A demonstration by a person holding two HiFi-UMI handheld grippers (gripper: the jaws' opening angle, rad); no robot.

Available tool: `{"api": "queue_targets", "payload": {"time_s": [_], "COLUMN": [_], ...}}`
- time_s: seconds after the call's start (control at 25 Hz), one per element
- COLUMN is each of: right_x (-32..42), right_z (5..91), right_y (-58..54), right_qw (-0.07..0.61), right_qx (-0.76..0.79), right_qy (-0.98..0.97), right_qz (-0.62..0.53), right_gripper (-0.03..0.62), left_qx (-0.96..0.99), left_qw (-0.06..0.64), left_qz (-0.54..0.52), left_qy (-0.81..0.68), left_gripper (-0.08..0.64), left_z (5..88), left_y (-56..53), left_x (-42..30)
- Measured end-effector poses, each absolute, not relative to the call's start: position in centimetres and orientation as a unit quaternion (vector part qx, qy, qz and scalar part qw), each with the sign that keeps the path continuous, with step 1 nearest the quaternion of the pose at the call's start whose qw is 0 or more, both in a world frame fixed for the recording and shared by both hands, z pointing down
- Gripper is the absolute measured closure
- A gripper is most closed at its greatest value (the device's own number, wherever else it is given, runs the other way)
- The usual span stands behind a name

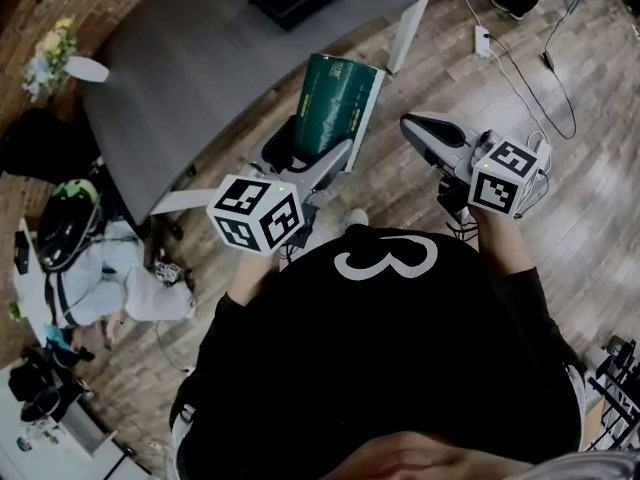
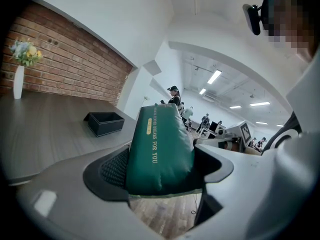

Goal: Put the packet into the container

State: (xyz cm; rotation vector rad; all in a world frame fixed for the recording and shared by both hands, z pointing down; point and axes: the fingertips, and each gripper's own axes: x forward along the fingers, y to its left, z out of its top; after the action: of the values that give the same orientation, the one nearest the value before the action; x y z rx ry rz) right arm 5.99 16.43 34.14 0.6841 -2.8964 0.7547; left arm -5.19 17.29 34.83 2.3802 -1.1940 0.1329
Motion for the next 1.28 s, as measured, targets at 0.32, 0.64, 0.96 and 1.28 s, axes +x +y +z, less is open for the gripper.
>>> {"api": "queue_targets", "payload": {"time_s": [0.32,0.64,0.96,1.28], "right_x": [3.3,3.4,4.3,5.0], "right_z": [33.0,33.1,31.3,30.4], "right_y": [13.0,7.8,-0.5,-6.7], "right_qw": [0.031,0.021,0.008,0.014], "right_qx": [0.226,0.213,0.188,0.170], "right_qy": [-0.945,-0.945,-0.954,-0.960], "right_qz": [0.236,0.245,0.232,0.220], "right_gripper": [0.591,0.591,0.591,0.591], "left_qx": [0.871,0.866,0.858,0.846], "left_qw": [0.219,0.222,0.202,0.157], "left_qz": [0.058,0.065,0.078,0.103], "left_qy": [-0.436,-0.444,-0.466,-0.498], "left_gripper": [0.135,0.135,0.135,0.135], "left_z": [34.0,34.0,32.6,31.4], "left_y": [13.7,9.3,2.0,-4.8], "left_x": [-7.8,-7.6,-7.0,-7.6]}}
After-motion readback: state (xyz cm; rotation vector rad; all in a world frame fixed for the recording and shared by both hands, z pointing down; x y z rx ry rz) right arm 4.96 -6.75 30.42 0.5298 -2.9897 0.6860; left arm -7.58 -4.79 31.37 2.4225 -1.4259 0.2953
